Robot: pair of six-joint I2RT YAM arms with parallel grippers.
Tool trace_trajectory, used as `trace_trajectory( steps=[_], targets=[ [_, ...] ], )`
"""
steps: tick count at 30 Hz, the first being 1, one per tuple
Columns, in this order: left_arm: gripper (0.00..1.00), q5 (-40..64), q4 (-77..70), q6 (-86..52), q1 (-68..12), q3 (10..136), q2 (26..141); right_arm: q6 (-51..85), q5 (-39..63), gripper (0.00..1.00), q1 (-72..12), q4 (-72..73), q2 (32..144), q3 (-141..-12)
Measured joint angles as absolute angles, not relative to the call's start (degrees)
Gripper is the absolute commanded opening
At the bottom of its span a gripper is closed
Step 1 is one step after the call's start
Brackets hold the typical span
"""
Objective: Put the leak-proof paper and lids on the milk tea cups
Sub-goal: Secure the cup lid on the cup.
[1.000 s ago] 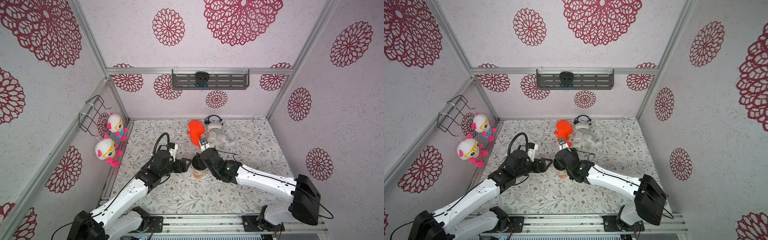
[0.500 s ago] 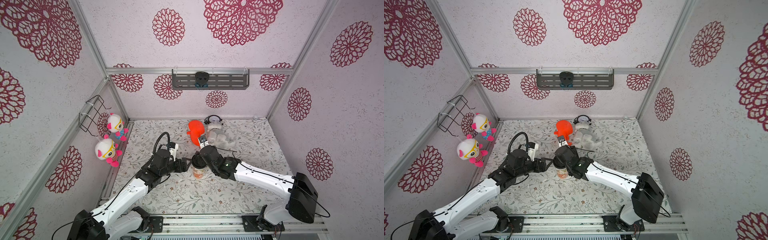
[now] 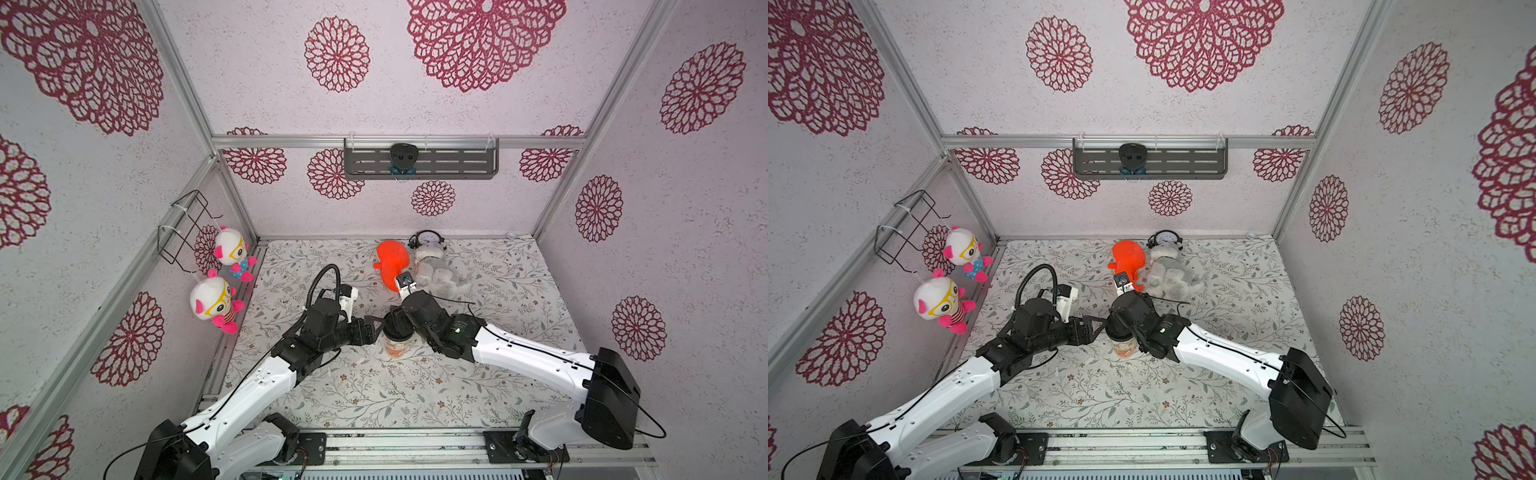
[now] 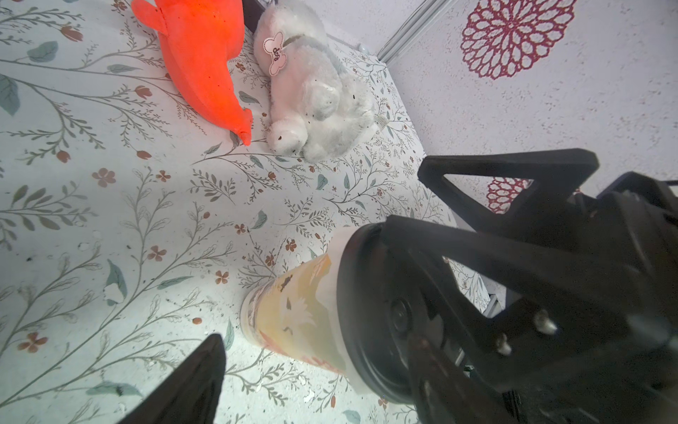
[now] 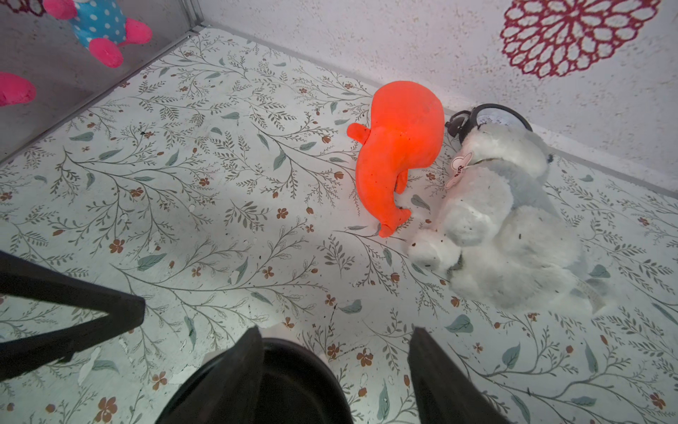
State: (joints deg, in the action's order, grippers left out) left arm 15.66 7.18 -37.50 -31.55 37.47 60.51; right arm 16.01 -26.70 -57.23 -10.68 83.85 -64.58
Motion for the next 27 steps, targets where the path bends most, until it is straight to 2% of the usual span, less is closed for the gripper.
trace_trajectory(
  steps=[15,27],
  targets=[
    [0.81,15.7,7.2,-37.5,-31.4,37.5,60.2,15.9,-26.5,0.66,-55.7,-10.8,81.9,-64.1],
    [0.95,11.0,12.2,-36.1,-21.4,43.7,52.3,16.1,-26.5,0.66,-45.9,-8.6,68.1,-56.9]
  ],
)
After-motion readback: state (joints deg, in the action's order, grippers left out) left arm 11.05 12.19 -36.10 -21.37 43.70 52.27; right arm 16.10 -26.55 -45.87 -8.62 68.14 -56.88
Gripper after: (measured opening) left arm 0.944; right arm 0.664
